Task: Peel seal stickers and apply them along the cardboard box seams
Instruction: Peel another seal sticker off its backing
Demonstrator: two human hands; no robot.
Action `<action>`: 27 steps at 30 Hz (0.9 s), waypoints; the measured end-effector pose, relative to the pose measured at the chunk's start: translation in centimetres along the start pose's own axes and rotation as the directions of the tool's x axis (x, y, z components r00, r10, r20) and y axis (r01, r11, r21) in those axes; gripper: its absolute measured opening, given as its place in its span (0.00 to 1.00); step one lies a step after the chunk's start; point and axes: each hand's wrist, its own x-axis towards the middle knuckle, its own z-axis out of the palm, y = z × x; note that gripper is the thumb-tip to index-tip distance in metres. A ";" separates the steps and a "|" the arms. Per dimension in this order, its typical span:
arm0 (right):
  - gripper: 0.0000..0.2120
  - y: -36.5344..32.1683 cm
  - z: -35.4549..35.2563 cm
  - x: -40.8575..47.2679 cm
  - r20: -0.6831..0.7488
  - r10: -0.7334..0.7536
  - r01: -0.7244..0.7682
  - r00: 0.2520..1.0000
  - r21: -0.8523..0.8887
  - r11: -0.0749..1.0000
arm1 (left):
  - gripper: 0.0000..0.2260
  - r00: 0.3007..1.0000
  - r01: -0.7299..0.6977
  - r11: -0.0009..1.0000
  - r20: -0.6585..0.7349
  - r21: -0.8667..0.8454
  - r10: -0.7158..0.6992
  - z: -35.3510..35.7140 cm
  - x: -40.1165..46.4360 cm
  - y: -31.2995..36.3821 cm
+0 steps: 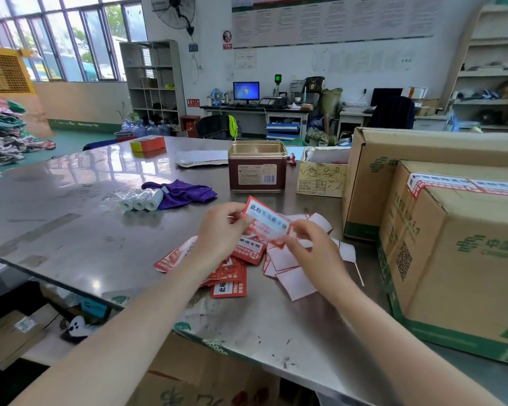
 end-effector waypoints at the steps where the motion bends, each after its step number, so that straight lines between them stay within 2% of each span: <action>1: 0.14 0.4 -0.4 0.1 -0.019 0.020 -0.019 1.000 0.032 0.999 | 0.07 0.999 0.045 0.990 -0.008 -0.132 -0.046 0.8 -0.2 0.5; 3: 0.14 1.4 -1.0 0.1 -0.062 0.080 -0.068 0.995 0.175 0.982 | 0.05 0.992 0.129 0.928 0.034 -0.350 -0.125 2.9 -0.4 1.2; 4: 0.13 2.0 -1.1 0.0 -0.091 0.122 -0.092 0.988 0.282 0.955 | 0.05 0.987 0.164 0.899 0.070 -0.406 -0.148 4.1 -0.5 1.3; 6: 0.14 2.6 -1.6 0.0 -0.139 0.214 -0.125 0.967 0.474 0.871 | 0.06 0.979 0.202 0.876 0.125 -0.437 -0.163 6.0 -0.9 1.2; 7: 0.13 3.0 -1.9 0.1 -0.162 0.237 -0.125 0.958 0.508 0.852 | 0.06 0.977 0.204 0.880 0.143 -0.429 -0.156 6.9 -1.3 1.1; 14: 0.11 4.6 -2.5 0.8 -0.345 0.191 -0.057 0.919 0.365 0.929 | 0.09 0.975 0.068 0.955 0.224 -0.287 -0.002 7.7 -1.8 0.7; 18: 0.08 4.8 -3.0 0.8 -0.363 0.161 -0.029 0.918 0.344 0.938 | 0.08 0.957 0.154 0.897 0.289 -0.415 -0.031 6.9 -2.3 0.8; 22: 0.12 5.2 -3.1 0.4 -0.349 0.134 -0.029 0.928 0.291 0.956 | 0.10 0.879 0.261 0.837 0.476 -0.482 0.000 6.5 -3.0 1.2; 24: 0.13 5.2 -3.1 0.3 -0.344 0.114 -0.029 0.932 0.243 0.970 | 0.12 0.845 0.279 0.840 0.535 -0.465 0.016 6.5 -3.3 1.2; 27: 0.14 5.1 -3.0 0.0 -0.333 0.104 -0.050 0.937 0.166 0.985 | 0.14 0.848 0.281 0.840 0.530 -0.463 0.008 6.5 -3.4 1.2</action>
